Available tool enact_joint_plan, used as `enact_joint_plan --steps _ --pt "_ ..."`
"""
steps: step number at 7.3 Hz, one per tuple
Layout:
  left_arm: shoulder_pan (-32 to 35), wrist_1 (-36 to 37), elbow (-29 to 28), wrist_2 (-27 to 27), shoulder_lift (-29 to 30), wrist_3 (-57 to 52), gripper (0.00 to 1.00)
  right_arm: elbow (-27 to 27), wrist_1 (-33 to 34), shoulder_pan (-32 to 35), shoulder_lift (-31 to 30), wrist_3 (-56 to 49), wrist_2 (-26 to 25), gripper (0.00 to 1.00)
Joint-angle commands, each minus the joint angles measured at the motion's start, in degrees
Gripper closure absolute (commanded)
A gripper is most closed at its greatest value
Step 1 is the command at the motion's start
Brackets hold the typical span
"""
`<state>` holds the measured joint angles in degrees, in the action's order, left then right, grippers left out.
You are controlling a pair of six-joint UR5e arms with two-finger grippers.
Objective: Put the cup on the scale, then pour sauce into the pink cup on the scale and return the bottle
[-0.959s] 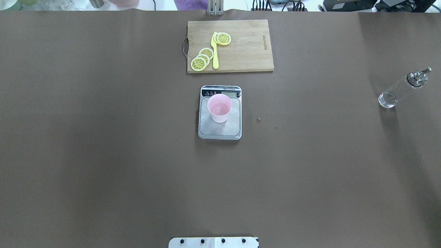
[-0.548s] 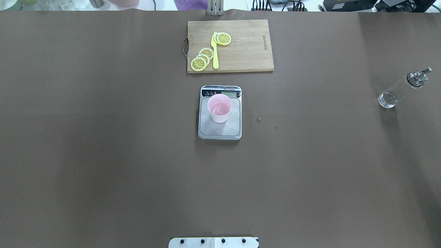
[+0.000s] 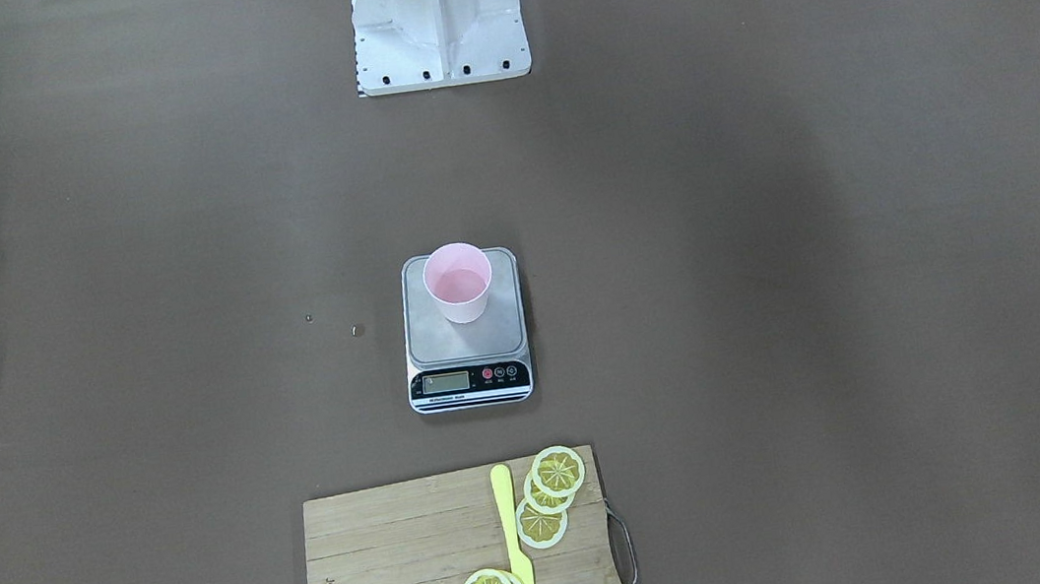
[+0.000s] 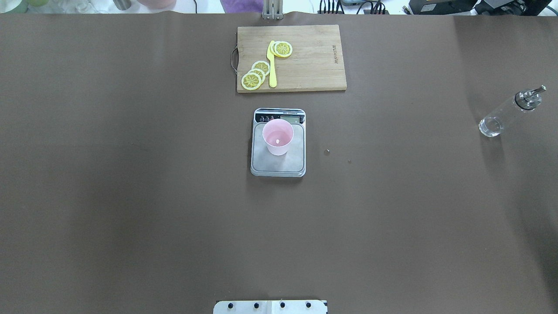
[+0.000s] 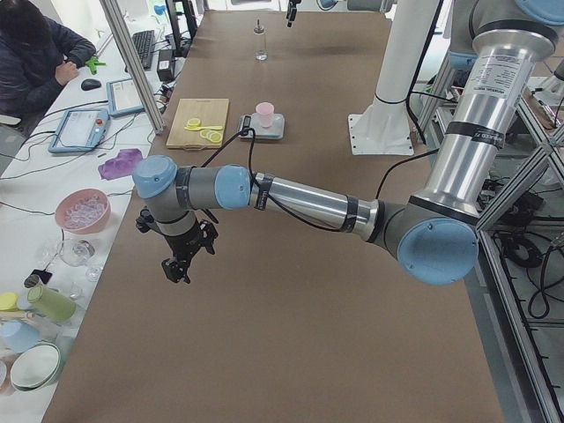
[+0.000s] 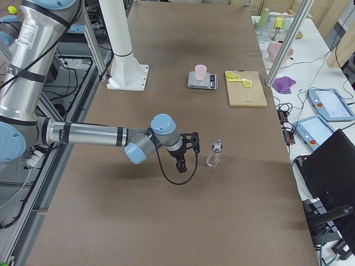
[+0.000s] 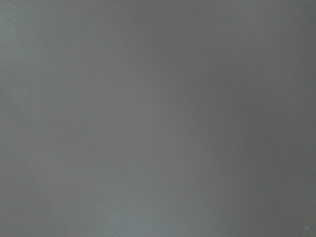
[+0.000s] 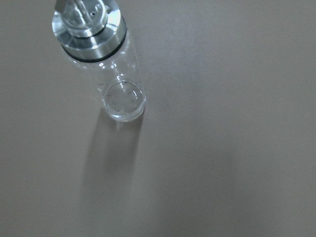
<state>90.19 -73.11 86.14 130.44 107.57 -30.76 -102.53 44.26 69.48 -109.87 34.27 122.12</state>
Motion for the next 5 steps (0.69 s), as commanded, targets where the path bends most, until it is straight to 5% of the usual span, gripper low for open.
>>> enact_joint_plan --steps 1,5 --pt "-0.02 -0.01 0.17 0.61 0.01 0.0 0.02 0.93 -6.52 -4.77 0.1 4.3 -8.77 0.0" --pt "-0.11 -0.01 0.26 1.49 0.01 0.0 0.02 6.12 -12.62 -11.27 4.83 9.57 -18.38 0.0"
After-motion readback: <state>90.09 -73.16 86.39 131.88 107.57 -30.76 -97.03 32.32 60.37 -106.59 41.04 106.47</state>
